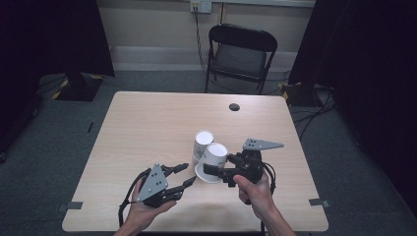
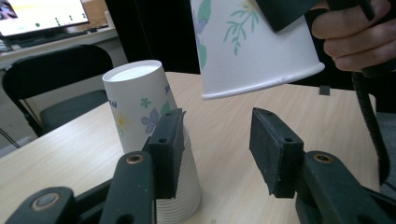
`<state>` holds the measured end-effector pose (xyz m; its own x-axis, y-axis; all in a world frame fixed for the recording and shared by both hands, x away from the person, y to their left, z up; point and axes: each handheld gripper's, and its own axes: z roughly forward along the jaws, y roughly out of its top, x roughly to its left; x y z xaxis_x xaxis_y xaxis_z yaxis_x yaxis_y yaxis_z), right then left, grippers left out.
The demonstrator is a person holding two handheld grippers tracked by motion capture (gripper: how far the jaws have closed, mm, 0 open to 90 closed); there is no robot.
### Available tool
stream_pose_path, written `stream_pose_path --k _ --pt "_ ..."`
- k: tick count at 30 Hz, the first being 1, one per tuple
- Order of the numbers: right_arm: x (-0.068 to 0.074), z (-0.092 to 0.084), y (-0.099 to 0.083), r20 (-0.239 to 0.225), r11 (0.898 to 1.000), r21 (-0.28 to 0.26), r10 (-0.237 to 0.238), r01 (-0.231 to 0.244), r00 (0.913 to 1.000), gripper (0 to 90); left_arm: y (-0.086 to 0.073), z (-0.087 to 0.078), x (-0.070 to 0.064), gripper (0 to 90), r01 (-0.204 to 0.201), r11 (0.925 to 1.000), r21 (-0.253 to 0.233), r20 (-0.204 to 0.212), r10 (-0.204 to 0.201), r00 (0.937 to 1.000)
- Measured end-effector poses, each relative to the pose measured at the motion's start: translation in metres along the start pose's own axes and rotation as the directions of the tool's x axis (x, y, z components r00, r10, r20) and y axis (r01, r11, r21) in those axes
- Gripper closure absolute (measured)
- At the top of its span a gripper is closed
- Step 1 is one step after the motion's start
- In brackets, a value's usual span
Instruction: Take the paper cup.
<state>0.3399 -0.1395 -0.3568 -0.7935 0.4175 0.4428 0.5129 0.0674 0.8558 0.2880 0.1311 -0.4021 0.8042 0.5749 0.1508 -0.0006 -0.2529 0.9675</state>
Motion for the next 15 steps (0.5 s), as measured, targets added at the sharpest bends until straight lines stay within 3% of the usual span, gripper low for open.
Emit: stream_pose_path --k 7,9,15 --pt "0.001 -0.006 0.001 -0.019 1.000 -0.012 0.028 -0.029 0.9994 31.6 0.005 0.013 -0.003 60.6 -0.024 0.9992 -0.033 0.013 0.025 0.9996" --pt "0.000 -0.006 0.001 -0.032 0.999 -0.015 0.044 -0.044 0.9985 31.6 0.006 0.018 -0.006 59.9 -0.055 0.9974 -0.047 0.001 0.055 0.9985" --pt "-0.003 -0.003 -0.001 -0.044 0.997 -0.006 0.073 -0.073 0.9964 31.5 0.008 0.018 -0.008 58.6 -0.084 0.9949 -0.057 -0.014 0.083 0.9965"
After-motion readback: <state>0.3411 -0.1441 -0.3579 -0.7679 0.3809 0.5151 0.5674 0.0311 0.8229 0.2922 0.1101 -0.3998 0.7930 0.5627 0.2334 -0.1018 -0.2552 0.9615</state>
